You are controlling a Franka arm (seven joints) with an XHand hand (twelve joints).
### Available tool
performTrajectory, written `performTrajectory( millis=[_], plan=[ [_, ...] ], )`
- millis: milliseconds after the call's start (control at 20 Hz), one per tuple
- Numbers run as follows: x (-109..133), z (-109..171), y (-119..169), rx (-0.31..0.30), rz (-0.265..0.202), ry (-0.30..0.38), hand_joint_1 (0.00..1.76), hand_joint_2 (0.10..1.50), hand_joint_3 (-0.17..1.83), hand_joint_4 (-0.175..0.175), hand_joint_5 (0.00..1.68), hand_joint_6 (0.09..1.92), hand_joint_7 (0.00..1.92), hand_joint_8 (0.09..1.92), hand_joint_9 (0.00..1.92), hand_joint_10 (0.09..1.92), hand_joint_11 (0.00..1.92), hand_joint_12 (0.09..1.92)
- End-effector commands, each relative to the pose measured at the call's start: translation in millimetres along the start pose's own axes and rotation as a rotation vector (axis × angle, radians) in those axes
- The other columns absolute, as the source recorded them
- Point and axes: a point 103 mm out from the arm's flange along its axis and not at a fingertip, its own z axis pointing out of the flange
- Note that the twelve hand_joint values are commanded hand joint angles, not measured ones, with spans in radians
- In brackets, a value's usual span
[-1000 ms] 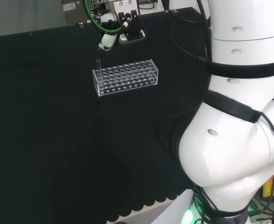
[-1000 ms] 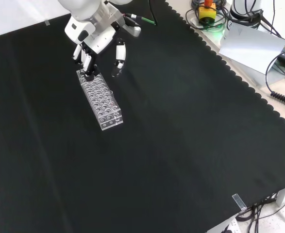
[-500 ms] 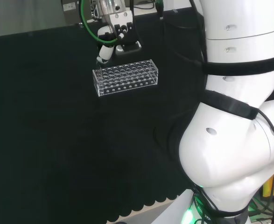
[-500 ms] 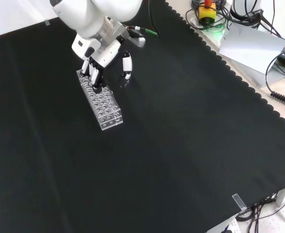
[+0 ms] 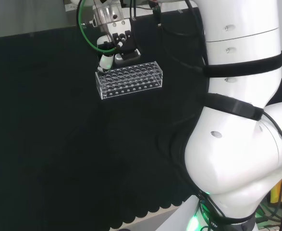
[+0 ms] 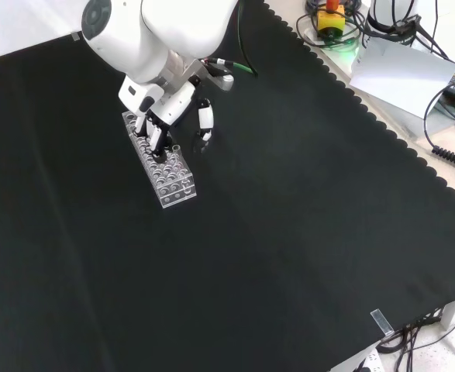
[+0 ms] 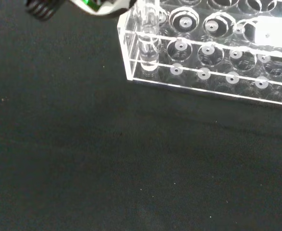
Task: Pick up the test tube.
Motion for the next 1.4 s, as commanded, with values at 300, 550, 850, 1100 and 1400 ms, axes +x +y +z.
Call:
performTrajectory(
  millis=[300,550,850,1100,1400],
  plan=[
    [-1.4,4.6,14.6,-0.027,0.006,0.001,0.96,0.71,0.68,-0.124,0.59,0.71,1.12,0.70,0.92,0.66,0.46,1.40],
    [-3.7,5.2,18.3,-0.043,0.011,0.002,0.97,0.70,0.70,-0.129,0.66,0.73,1.19,0.68,0.98,0.64,0.50,1.38],
    [-0.7,2.5,26.5,-0.028,0.026,-0.004,0.98,0.69,0.71,-0.146,0.77,0.72,1.25,0.66,1.02,0.62,0.53,1.36],
    [17.6,-1.0,45.7,-0.043,0.028,-0.014,1.01,0.67,0.72,-0.170,0.89,0.68,1.31,0.62,1.10,0.59,0.60,1.32],
    [20.2,-4.9,52.9,-0.097,0.041,-0.004,1.15,0.92,0.26,-0.128,1.11,0.78,1.48,0.52,1.29,0.53,0.73,1.25]
  ],
)
